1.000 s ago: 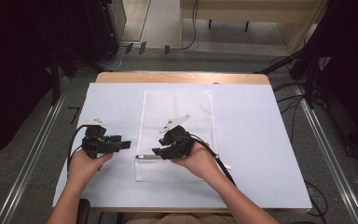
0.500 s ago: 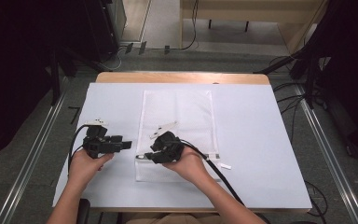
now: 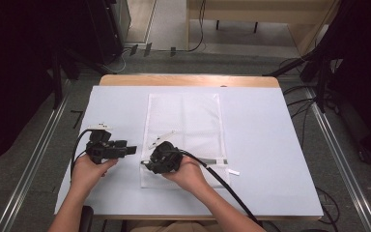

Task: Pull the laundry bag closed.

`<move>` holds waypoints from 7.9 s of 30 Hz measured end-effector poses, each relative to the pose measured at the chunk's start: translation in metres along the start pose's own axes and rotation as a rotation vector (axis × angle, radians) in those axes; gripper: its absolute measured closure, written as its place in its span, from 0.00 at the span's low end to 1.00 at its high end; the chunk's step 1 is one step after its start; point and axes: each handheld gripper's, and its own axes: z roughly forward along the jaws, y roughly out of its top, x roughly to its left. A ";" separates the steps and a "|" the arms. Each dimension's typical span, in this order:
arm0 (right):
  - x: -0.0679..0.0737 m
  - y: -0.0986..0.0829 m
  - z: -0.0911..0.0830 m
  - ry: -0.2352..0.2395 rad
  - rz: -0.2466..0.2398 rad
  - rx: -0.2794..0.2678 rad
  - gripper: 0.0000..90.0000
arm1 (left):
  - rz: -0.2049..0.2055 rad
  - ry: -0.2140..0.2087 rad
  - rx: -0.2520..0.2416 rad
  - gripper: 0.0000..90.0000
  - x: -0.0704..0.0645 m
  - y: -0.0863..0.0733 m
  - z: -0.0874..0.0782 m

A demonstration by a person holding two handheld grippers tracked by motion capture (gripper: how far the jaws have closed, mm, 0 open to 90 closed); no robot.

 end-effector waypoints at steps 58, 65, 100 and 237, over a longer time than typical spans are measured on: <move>-0.007 0.026 -0.013 0.041 -0.003 -0.095 0.97 | 0.079 -0.122 0.104 0.51 -0.016 -0.013 0.011; -0.005 0.029 -0.021 0.063 -0.021 -0.116 0.97 | 0.107 -0.130 0.155 0.56 -0.020 -0.012 0.022; -0.003 0.028 -0.026 0.094 -0.081 -0.101 0.97 | 0.168 -0.249 0.149 0.57 -0.024 -0.010 0.024; -0.052 -0.030 -0.065 0.104 -0.054 -0.048 0.98 | 0.205 -0.235 0.178 0.98 -0.019 -0.010 0.014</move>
